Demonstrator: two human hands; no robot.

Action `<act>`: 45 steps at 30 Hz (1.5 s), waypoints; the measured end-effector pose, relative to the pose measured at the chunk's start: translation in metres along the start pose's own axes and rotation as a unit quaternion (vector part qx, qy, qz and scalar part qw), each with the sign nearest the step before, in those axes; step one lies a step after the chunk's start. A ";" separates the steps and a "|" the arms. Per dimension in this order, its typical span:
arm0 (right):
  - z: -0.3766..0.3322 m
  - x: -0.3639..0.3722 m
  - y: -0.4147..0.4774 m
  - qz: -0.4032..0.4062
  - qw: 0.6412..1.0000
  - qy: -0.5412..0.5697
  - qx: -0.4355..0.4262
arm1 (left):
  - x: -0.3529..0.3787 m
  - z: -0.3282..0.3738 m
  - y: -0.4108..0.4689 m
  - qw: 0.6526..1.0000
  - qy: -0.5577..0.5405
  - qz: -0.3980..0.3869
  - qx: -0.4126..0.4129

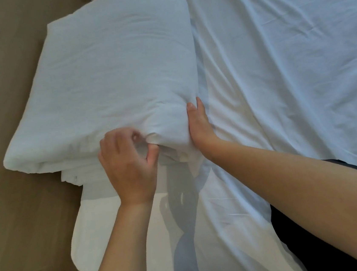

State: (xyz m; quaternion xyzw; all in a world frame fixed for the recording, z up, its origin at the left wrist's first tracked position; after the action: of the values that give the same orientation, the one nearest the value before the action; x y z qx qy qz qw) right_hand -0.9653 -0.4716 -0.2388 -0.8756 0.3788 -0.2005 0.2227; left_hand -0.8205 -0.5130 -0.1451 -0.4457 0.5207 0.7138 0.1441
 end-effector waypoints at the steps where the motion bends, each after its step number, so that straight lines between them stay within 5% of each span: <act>1: 0.000 0.000 0.000 0.000 1.000 0.001 0.000 | -0.004 0.003 -0.005 0.995 -0.036 -0.012 -0.097; 4: 0.000 0.001 0.001 0.005 1.000 -0.001 -0.003 | -0.007 0.018 -0.016 0.895 -0.227 -0.067 -0.377; 6: 0.000 0.001 0.002 0.003 1.000 0.005 -0.001 | -0.005 0.028 -0.011 0.764 -0.423 -0.045 -0.485; 8: 0.000 0.001 0.003 0.000 1.000 0.016 0.000 | -0.003 0.038 -0.003 0.620 -0.573 -0.023 -0.536; 11: 0.000 0.001 0.005 -0.005 1.000 0.029 0.005 | -0.002 0.045 0.004 0.541 -0.621 -0.035 -0.566; 25: 0.004 0.004 0.008 0.004 1.000 0.027 -0.007 | 0.003 0.044 0.010 0.545 -0.612 -0.029 -0.573; 27: 0.006 0.005 0.009 0.005 1.000 0.029 -0.010 | 0.004 0.044 0.011 0.601 -0.570 -0.031 -0.560; 31: 0.009 0.009 0.007 0.007 0.999 0.034 -0.011 | -0.005 0.040 0.013 0.770 -0.399 -0.046 -0.496; 34: 0.010 0.012 0.007 0.000 0.999 0.040 -0.012 | -0.013 0.043 0.015 0.812 -0.359 -0.031 -0.460; 36: 0.011 0.012 0.007 -0.003 0.999 0.045 -0.007 | -0.013 0.048 0.015 0.760 -0.416 -0.023 -0.499; 40: 0.010 0.013 0.007 -0.004 0.998 0.057 -0.014 | -0.012 0.061 0.021 0.574 -0.593 -0.024 -0.564; 42: 0.010 0.015 0.007 -0.005 0.997 0.068 -0.020 | -0.016 0.066 0.021 0.559 -0.614 -0.040 -0.556; 45: 0.012 0.017 0.007 0.003 0.997 0.066 -0.033 | -0.025 0.067 0.019 0.625 -0.566 -0.063 -0.534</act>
State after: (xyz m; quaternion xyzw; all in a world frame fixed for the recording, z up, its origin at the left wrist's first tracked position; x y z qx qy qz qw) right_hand -0.9518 -0.4859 -0.2491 -0.8664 0.4015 -0.2445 0.1683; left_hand -0.8517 -0.4564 -0.1101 0.0159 -0.1655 0.9673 0.1918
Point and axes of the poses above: each hand's wrist, its own y-axis towards the middle knuckle, its own x-axis out of the palm, z = x × y, the point moved 2 cm from there along y, towards the middle knuckle, and after that the axes turned 8 degrees about x, right-handed, at the moved point
